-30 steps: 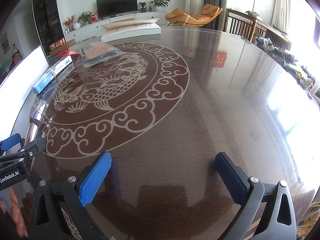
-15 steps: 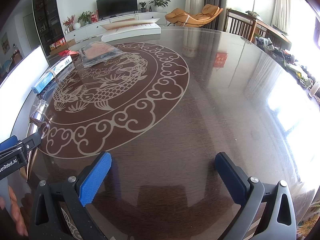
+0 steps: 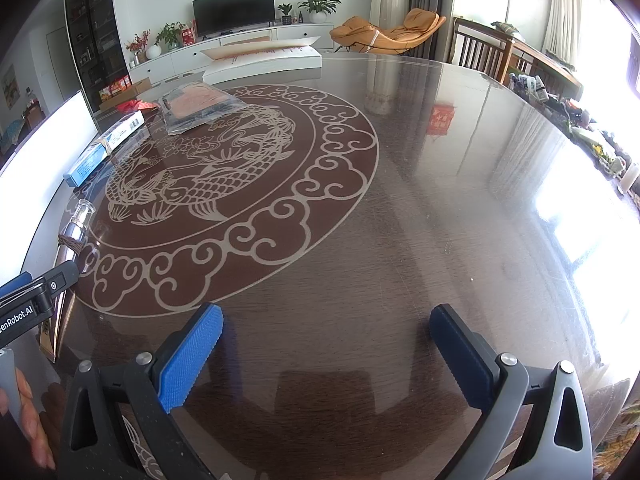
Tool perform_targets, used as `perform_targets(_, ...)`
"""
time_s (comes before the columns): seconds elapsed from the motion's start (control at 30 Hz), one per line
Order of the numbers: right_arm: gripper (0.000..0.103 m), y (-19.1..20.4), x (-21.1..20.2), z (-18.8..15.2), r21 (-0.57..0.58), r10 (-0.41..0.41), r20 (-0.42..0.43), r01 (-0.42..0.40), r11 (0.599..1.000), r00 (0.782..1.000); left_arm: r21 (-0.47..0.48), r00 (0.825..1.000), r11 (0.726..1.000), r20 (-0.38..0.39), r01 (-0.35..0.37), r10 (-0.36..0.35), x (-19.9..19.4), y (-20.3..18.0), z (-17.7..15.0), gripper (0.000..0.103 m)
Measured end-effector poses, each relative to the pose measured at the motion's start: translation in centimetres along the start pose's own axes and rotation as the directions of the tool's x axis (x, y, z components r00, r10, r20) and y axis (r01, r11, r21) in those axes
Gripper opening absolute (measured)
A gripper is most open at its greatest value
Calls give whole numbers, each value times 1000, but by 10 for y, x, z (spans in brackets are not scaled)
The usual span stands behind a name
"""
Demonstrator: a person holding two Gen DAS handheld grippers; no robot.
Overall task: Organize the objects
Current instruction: 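Lift and hold the gold tube with the left tool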
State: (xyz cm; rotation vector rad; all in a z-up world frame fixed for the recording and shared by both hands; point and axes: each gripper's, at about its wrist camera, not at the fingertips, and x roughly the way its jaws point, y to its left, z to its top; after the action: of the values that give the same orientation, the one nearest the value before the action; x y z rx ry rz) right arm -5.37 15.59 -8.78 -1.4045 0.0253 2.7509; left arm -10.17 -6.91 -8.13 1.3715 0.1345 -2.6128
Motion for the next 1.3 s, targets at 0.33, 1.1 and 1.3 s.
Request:
perform_targets(0.33, 103, 0, 0, 0, 0, 0, 0, 0, 1000, 1000, 0, 1000, 1000, 0, 0, 0, 0, 0, 0, 103)
perform_targets(1.1, 103, -6, -14, 38, 9, 141, 137, -144, 990, 980, -2, 1000, 1000, 1, -2, 2, 1, 0, 1, 103)
perform_targets(1.3, 103, 54, 19, 148, -234, 279, 105, -249, 940, 955, 1, 1000, 1000, 2, 1, -1, 1, 0, 1, 103)
